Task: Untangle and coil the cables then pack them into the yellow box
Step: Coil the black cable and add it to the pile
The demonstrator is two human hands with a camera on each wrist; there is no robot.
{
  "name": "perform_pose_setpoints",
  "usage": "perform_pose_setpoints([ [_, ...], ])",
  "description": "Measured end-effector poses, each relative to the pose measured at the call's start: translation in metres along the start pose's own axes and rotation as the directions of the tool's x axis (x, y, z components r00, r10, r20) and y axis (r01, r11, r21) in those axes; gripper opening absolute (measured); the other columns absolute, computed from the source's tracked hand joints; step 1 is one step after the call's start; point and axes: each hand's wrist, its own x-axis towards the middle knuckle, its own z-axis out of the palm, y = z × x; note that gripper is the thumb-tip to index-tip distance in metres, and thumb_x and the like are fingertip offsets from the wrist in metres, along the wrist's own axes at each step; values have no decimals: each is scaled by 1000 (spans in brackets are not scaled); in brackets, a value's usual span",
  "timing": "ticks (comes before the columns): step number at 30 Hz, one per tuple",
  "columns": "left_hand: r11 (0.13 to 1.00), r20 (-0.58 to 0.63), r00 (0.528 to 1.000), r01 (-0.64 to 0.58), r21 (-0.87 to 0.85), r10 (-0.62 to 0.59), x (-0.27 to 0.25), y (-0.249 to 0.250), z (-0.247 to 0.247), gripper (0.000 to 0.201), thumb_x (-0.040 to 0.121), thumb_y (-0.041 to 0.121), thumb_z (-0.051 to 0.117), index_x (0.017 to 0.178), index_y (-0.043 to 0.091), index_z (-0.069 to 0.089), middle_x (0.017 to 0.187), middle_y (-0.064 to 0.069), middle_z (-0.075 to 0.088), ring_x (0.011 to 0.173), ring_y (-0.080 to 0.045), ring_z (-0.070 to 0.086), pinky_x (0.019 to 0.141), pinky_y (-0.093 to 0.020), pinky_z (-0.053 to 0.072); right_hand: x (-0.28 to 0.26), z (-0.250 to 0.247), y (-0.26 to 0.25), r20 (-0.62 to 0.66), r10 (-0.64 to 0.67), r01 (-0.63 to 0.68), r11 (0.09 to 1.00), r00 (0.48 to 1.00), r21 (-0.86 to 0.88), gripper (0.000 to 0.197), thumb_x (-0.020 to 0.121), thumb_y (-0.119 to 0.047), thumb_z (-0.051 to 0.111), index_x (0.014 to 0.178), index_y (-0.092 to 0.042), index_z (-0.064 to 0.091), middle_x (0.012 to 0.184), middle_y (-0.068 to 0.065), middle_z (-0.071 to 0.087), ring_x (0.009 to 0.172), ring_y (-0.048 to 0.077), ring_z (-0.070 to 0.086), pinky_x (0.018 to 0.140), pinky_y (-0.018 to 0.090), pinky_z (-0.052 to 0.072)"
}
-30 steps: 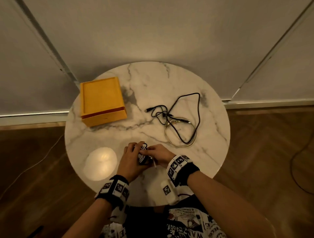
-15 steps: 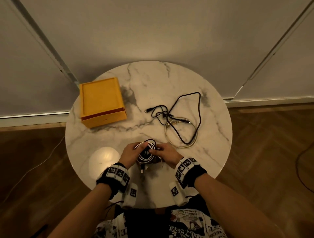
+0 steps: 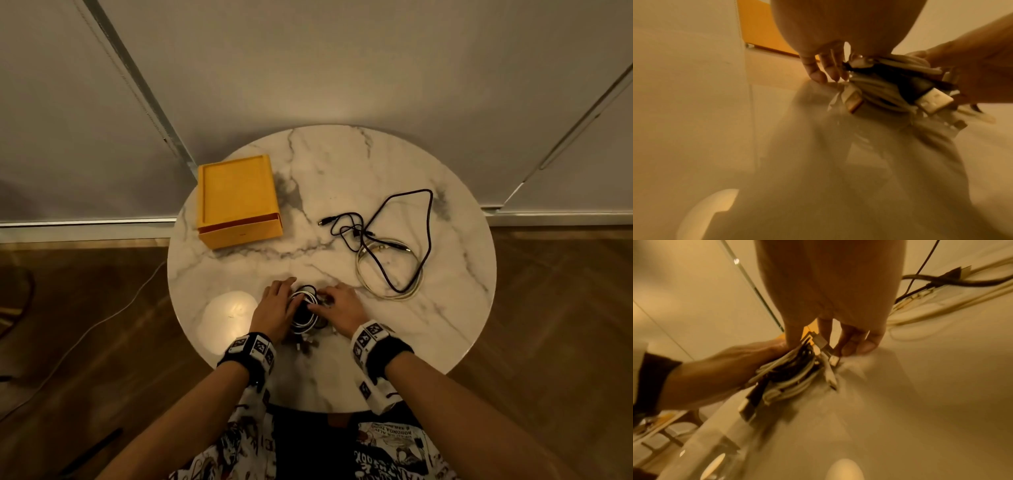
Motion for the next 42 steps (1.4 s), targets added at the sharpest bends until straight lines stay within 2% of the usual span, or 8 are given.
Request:
perform_pose_setpoints([
  [5, 987, -69, 995, -85, -137, 76, -9, 7, -6, 43, 98, 43, 46, 137, 25, 44, 132, 1, 47, 118, -18, 50, 94, -39, 48, -1, -12, -4, -45, -51, 58, 981, 998, 186, 50, 85, -39, 69, 122, -6, 64, 120, 12, 62, 105, 21, 62, 88, 23, 47],
  [12, 984, -57, 985, -167, -68, 163, -5, 21, -15, 64, 88, 64, 31, 133, 24, 52, 139, 1, 45, 127, -16, 43, 105, -37, 39, -5, -36, -6, -55, -118, 124, 985, 991, 118, 43, 91, -38, 62, 125, -11, 61, 121, 8, 58, 107, 20, 59, 93, 28, 45],
  [17, 982, -10, 983, -185, -24, 185, -2, 26, -19, 58, 91, 61, 31, 129, 25, 56, 137, 3, 50, 124, -17, 45, 103, -40, 39, -1, -78, 18, -369, -140, 208, 966, 919, 152, 11, 88, -17, 64, 97, -13, 68, 102, 5, 59, 87, 17, 57, 82, 33, 48],
  [20, 983, -2, 984, -177, -38, 177, -1, 27, -22, 51, 93, 56, 34, 126, 25, 57, 134, 4, 53, 122, -16, 48, 102, -40, 40, 11, -95, 39, -493, -65, 123, 989, 867, 86, 29, 85, -19, 66, 113, -13, 64, 117, 11, 54, 104, 27, 56, 95, 41, 47],
  [26, 977, -16, 980, -200, -75, 200, 4, 37, -34, 54, 89, 58, 34, 122, 24, 60, 129, 5, 56, 118, -14, 51, 100, -35, 40, 33, -107, 41, -242, 109, -48, 968, 964, 247, 26, 87, -19, 68, 109, -6, 68, 81, 8, 69, 75, 18, 63, 77, 32, 50],
  [31, 960, -117, 963, -256, -111, 243, 18, 51, -54, 23, 94, 25, 57, 117, 22, 62, 117, 6, 58, 109, -16, 56, 94, -35, 45, 23, -157, 11, -508, -23, 181, 948, 861, 263, 13, 88, -20, 68, 86, -8, 74, 73, 1, 68, 64, 5, 58, 65, 24, 45],
  [37, 891, -243, 905, -402, -210, 351, 48, 119, -104, 43, 93, 23, 61, 133, 20, 48, 132, 2, 52, 113, -12, 51, 94, -37, 45, -13, -234, -59, -668, -248, 427, 897, 701, 115, 13, 88, -17, 69, 92, -8, 76, 81, 0, 71, 66, -3, 58, 66, 12, 44],
  [42, 839, -560, 725, -536, -92, 401, 83, 187, -160, 54, 90, 23, 61, 139, 12, 42, 142, -10, 40, 130, -23, 37, 107, -25, 28, -52, -281, -111, -694, -364, 553, 831, 621, 59, 13, 88, -18, 69, 96, -11, 77, 80, 5, 73, 56, -2, 54, 54, 17, 41],
])
